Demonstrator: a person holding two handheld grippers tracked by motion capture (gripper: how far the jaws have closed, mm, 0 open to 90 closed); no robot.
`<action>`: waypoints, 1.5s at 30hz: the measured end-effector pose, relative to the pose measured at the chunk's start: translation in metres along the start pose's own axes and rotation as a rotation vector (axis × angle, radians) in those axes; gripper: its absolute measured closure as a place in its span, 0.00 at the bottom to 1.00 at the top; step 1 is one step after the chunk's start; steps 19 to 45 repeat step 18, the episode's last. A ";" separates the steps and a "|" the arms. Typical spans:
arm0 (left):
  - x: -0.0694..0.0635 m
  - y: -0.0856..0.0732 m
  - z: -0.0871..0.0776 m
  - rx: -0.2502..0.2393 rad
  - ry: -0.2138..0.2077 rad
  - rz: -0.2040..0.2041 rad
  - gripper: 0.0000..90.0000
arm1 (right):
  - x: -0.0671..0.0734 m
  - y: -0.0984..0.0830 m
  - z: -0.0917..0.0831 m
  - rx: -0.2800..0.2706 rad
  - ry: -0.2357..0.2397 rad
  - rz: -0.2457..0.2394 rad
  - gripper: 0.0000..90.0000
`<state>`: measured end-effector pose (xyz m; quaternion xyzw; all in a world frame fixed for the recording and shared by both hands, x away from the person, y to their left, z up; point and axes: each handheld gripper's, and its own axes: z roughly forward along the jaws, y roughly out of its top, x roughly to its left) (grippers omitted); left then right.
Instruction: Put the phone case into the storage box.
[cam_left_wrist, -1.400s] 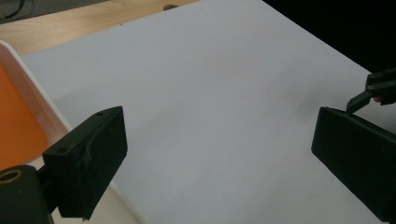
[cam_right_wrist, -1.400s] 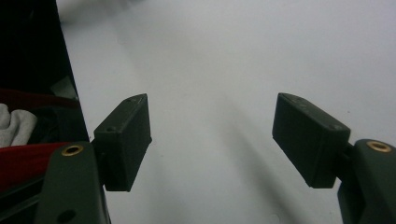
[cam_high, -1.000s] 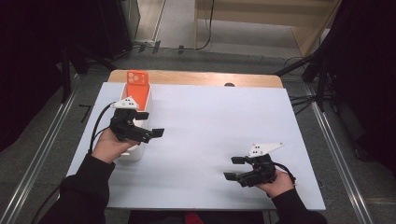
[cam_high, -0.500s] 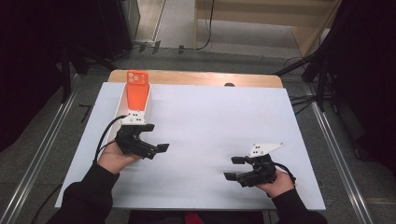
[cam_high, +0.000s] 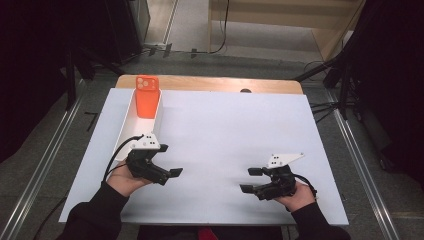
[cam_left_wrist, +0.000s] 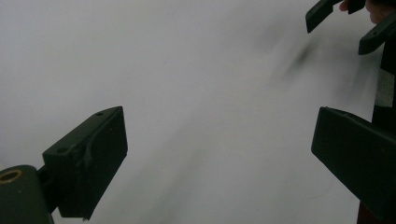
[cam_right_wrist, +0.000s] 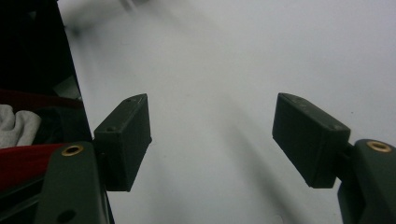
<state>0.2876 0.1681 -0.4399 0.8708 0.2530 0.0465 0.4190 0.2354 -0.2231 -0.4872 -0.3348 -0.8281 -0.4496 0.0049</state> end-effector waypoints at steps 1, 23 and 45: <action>-0.002 -0.001 0.001 0.004 -0.001 0.005 0.04 | 0.000 0.000 0.000 0.000 0.001 0.000 0.30; -0.011 -0.012 0.005 0.035 -0.007 0.040 0.04 | -0.001 0.000 0.000 0.004 0.000 0.004 0.30; -0.011 -0.012 0.005 0.035 -0.007 0.040 0.04 | -0.001 0.000 0.000 0.004 0.000 0.004 0.30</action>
